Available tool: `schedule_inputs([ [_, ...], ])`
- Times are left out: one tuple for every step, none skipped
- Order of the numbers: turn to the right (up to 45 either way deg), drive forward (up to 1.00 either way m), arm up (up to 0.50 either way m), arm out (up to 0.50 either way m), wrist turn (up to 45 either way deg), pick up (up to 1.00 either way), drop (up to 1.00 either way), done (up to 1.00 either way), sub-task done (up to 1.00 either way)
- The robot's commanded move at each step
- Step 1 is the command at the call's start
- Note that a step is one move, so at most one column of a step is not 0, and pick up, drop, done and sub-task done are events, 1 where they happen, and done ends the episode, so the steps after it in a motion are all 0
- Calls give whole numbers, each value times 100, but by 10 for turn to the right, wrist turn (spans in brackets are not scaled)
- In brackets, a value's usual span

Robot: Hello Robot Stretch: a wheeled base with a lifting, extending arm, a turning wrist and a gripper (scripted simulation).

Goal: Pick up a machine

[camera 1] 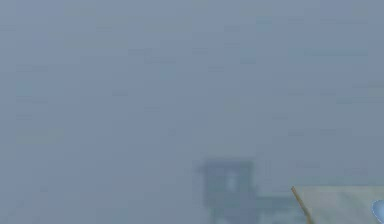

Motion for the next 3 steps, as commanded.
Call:
schedule_inputs([
  [0,0,0,0,450,0,0,0,0],
  [0,0,0,0,450,0,0,0,0],
  [0,0,0,0,450,0,0,0,0],
])
